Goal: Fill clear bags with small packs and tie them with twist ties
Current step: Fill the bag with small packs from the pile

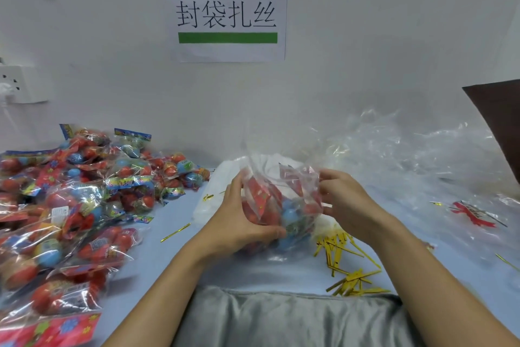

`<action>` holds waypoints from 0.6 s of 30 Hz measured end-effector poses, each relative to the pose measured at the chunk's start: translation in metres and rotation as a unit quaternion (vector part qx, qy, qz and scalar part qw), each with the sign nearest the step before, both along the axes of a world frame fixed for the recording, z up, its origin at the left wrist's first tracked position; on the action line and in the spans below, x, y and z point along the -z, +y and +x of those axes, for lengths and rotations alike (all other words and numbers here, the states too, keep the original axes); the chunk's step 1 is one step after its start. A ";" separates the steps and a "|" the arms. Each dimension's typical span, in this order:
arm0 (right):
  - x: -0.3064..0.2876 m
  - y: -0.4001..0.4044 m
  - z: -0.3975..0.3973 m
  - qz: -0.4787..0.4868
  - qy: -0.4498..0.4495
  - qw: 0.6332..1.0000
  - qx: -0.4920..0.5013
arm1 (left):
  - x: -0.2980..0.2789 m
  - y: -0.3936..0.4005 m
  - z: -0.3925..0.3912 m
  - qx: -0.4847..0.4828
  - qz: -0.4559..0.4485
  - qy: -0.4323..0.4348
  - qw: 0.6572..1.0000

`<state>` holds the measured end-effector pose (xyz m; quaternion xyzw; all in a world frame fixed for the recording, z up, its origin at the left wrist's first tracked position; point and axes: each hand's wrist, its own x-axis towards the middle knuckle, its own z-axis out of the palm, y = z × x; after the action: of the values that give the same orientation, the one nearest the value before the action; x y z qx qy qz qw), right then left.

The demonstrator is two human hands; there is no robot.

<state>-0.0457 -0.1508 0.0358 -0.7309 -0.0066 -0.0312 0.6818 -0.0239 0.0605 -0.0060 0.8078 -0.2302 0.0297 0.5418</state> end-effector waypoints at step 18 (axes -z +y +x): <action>0.006 0.015 0.004 -0.083 -0.109 0.978 0.157 | -0.024 -0.008 -0.008 -0.011 -0.191 -0.012 0.981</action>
<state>-0.0421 -0.1356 0.0302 -0.7690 0.0311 -0.2165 0.6007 -0.0318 0.0522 0.0185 0.6916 -0.2175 0.0889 0.6830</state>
